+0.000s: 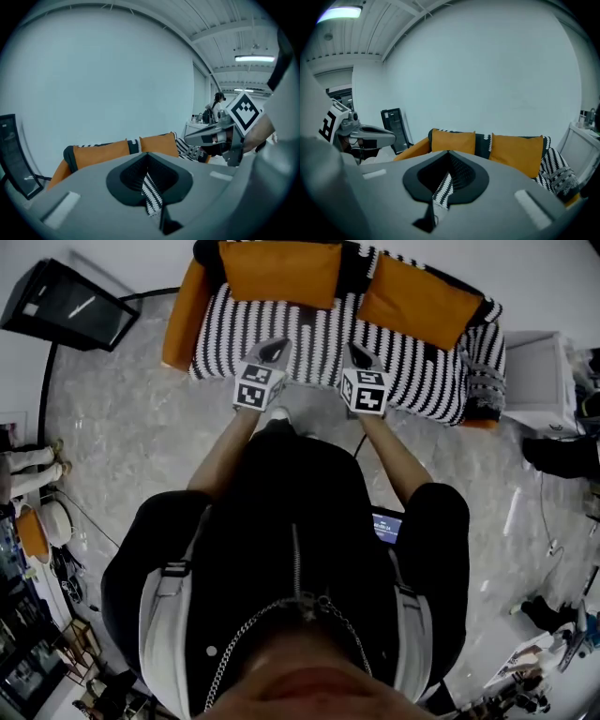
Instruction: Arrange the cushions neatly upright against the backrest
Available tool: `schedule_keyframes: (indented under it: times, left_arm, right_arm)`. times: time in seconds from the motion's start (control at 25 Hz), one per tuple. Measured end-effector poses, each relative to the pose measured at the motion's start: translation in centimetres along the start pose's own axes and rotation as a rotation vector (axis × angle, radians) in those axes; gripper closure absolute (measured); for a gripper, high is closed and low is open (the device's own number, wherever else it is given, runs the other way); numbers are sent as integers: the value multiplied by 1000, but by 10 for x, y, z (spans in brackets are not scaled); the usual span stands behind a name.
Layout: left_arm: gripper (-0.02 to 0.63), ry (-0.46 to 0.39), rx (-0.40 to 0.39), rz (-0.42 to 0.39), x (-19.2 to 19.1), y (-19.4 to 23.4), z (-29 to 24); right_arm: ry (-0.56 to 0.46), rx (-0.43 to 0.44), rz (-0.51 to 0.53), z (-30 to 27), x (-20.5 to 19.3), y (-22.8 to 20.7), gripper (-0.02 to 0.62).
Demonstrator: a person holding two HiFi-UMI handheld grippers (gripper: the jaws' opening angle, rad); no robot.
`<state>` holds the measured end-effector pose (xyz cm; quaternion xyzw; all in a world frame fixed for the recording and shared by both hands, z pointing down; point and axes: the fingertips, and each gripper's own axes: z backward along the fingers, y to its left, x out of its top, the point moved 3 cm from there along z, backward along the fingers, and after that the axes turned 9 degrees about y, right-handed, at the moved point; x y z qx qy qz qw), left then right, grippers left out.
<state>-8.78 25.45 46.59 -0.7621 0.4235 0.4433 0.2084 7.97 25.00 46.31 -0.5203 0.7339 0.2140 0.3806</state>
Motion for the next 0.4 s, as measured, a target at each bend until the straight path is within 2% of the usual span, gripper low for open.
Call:
schedule_keyframes:
  times: [0.4]
  left_arm:
    - [595,-16,29,6,-11,9,18]
  right_arm:
    - [6,38,5,-2,-3,17,594]
